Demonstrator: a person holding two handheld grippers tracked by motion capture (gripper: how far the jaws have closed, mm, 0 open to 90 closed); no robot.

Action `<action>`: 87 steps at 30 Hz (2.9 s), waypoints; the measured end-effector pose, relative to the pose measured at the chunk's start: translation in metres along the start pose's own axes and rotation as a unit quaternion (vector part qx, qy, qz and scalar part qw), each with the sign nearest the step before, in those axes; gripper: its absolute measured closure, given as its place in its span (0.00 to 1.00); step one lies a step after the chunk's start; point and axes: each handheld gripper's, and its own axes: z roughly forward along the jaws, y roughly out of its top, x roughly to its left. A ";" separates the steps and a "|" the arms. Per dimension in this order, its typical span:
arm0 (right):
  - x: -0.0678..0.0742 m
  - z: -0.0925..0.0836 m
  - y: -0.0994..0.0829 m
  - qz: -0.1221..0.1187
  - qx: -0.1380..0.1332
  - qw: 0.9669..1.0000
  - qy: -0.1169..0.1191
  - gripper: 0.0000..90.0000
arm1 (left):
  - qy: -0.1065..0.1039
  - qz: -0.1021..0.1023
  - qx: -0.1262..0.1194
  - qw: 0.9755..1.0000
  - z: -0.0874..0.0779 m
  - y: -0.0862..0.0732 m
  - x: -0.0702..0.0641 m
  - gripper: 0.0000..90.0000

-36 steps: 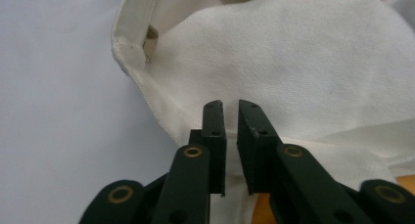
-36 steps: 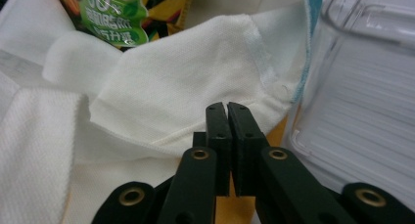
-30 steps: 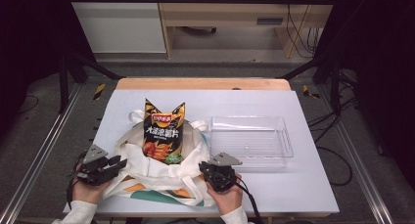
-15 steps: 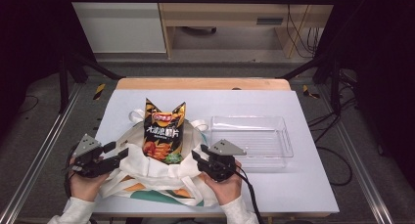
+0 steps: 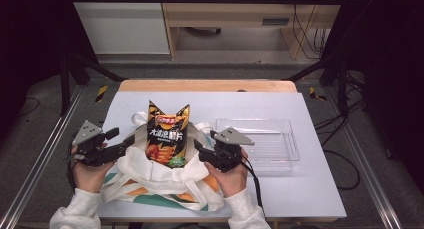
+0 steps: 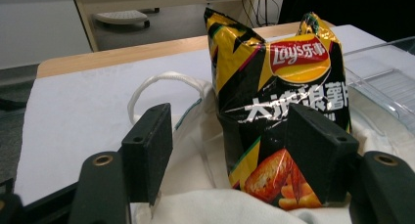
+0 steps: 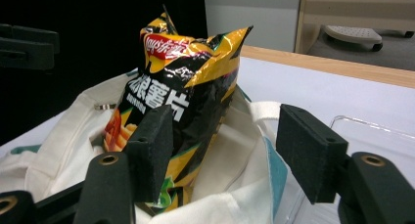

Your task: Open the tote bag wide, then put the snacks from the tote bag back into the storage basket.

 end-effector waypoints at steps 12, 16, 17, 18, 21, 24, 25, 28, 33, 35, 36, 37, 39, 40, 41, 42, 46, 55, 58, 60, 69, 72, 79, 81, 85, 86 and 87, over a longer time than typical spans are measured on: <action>0.001 0.021 0.019 0.008 0.002 1.000 0.002 0.39 | -0.002 -0.010 -0.010 1.000 0.023 0.021 0.001 0.37; 0.001 0.029 0.021 0.011 0.005 1.000 0.000 0.38 | -0.006 -0.008 -0.016 1.000 0.031 0.027 0.000 0.37; 0.001 0.031 0.021 0.013 0.007 1.000 0.000 0.38 | -0.007 -0.007 -0.015 1.000 0.034 0.029 0.000 0.37; 0.001 0.033 0.022 0.015 0.007 1.000 -0.001 0.38 | -0.007 -0.005 -0.014 1.000 0.036 0.030 -0.001 0.37; 0.000 0.040 0.024 0.021 0.007 1.000 0.000 0.37 | -0.007 -0.002 -0.016 1.000 0.041 0.034 -0.001 0.37; 0.000 0.045 0.025 0.023 0.009 1.000 -0.002 0.36 | -0.008 -0.002 -0.014 1.000 0.047 0.037 -0.001 0.36; 0.000 0.047 0.026 0.024 0.011 1.000 0.000 0.36 | -0.008 -0.003 -0.013 1.000 0.050 0.038 0.000 0.36; 0.001 0.057 0.028 0.025 0.011 1.000 0.000 0.36 | -0.011 -0.008 -0.012 1.000 0.056 0.039 0.001 0.36; 0.004 0.067 0.032 0.030 0.010 0.999 -0.001 0.36 | -0.012 -0.011 -0.009 1.000 0.066 0.043 0.001 0.37; 0.004 0.073 0.034 0.031 0.011 0.999 -0.004 0.36 | -0.011 -0.013 -0.008 1.000 0.070 0.044 0.002 0.37; 0.004 0.075 0.035 0.032 0.012 0.999 -0.007 0.36 | -0.012 -0.014 -0.006 1.000 0.072 0.044 0.003 0.37; 0.004 0.079 0.036 0.032 0.012 0.999 -0.013 0.36 | -0.014 -0.014 -0.005 1.000 0.074 0.043 0.003 0.37; 0.003 0.080 0.037 0.032 0.011 0.999 -0.016 0.36 | -0.014 -0.011 -0.002 1.000 0.077 0.043 0.002 0.38; 0.003 0.082 0.037 0.033 0.011 0.999 -0.018 0.36 | -0.015 -0.010 -0.001 1.000 0.079 0.043 0.002 0.38; 0.003 0.083 0.038 0.034 0.011 0.999 -0.019 0.36 | -0.017 -0.011 0.002 1.000 0.080 0.042 0.003 0.39; 0.002 0.084 0.038 0.035 0.011 0.999 -0.021 0.36 | -0.020 -0.011 0.004 1.000 0.081 0.042 0.003 0.39; 0.000 0.089 0.037 0.042 0.014 0.999 -0.022 0.36 | -0.027 -0.011 0.014 0.999 0.085 0.039 0.004 0.43; -0.003 0.088 0.040 0.055 0.000 0.998 -0.026 0.40 | -0.026 -0.012 0.019 0.999 0.084 0.037 0.005 0.50; -0.006 0.091 0.041 0.065 -0.003 0.997 -0.036 0.39 | -0.024 -0.012 0.015 1.000 0.082 0.037 0.005 0.50; -0.006 0.095 0.042 0.067 0.005 0.997 -0.035 0.38 | -0.025 -0.013 0.012 1.000 0.081 0.038 0.005 0.50; 0.000 0.115 0.036 0.081 0.045 0.996 0.006 0.38 | -0.025 -0.020 -0.001 0.999 0.072 0.039 0.009 0.49; 0.002 0.114 0.035 0.073 0.056 0.996 0.010 0.51 | -0.026 -0.023 -0.002 0.999 0.072 0.039 0.009 0.49; 0.006 0.110 0.035 0.048 0.073 0.996 0.009 0.86 | -0.026 -0.029 0.001 0.999 0.076 0.039 0.007 0.46; 0.007 0.109 0.035 0.044 0.077 0.996 0.011 0.91 | -0.026 -0.029 0.000 0.999 0.077 0.039 0.007 0.44; 0.009 0.105 0.035 0.026 0.074 0.997 0.015 0.96 | -0.027 -0.033 -0.006 0.999 0.076 0.040 0.008 0.41; 0.010 0.104 0.035 0.020 0.074 0.997 0.017 0.97 | -0.028 -0.034 -0.008 0.999 0.075 0.040 0.008 0.40; 0.011 0.102 0.035 0.018 0.074 0.997 0.021 0.98 | -0.029 -0.035 -0.009 0.999 0.075 0.040 0.008 0.40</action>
